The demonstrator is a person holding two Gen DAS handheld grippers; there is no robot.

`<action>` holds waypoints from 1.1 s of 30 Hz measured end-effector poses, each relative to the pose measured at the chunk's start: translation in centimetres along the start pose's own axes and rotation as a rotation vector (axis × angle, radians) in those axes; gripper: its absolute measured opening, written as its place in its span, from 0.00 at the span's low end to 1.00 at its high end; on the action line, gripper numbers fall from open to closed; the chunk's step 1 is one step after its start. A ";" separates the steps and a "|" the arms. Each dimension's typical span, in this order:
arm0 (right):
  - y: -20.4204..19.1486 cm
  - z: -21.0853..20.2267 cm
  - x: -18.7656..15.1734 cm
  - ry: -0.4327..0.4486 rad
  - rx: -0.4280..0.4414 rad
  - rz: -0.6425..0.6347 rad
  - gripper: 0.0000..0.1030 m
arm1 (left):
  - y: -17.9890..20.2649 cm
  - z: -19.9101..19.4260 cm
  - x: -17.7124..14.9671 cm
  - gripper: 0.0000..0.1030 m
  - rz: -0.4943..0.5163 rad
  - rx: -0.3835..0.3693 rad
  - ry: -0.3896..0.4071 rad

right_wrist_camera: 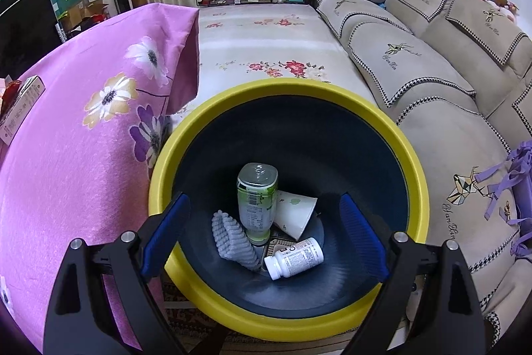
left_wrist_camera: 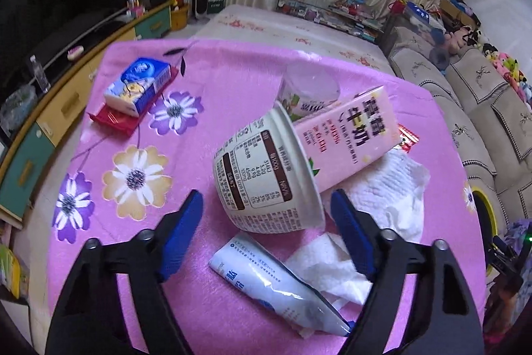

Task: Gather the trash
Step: 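Grasp the white paper cup with the left gripper, then carry the paper cup over the bin and drop it in with the left gripper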

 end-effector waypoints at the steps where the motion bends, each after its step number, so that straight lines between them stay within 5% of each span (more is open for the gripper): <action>1: -0.1 0.0 0.0 -0.001 0.003 0.000 0.84 | -0.1 0.4 0.0 0.65 -0.002 -0.005 -0.009; 7: -0.3 0.0 -0.2 -0.007 0.019 -0.003 0.84 | -0.6 1.2 0.1 0.54 0.009 -0.011 -0.002; 16: -0.4 -0.1 -0.3 -0.007 0.031 -0.005 0.84 | -0.3 -3.1 0.6 0.54 0.144 0.214 0.116; 20: -0.5 -0.1 -0.5 -0.009 0.037 -0.006 0.84 | -0.7 -5.0 0.3 0.54 0.163 0.258 0.142; 27: -0.8 -0.5 -0.4 0.001 0.042 -0.007 0.84 | -0.5 -9.3 -1.0 0.54 0.150 0.235 0.198; 33: -0.5 -1.7 -0.1 0.024 0.049 0.001 0.84 | 3.4 -13.7 -2.8 0.54 0.192 0.133 0.275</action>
Point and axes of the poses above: each gripper's, at about its wrist camera, not at the fingertips, and z roughly the way its jaws point, y to its right, x to its top, the point moved 3 cm from there along z, roughly the way its jaws point, and after that the axes turned 8 degrees about z, right-handed, at the moved point
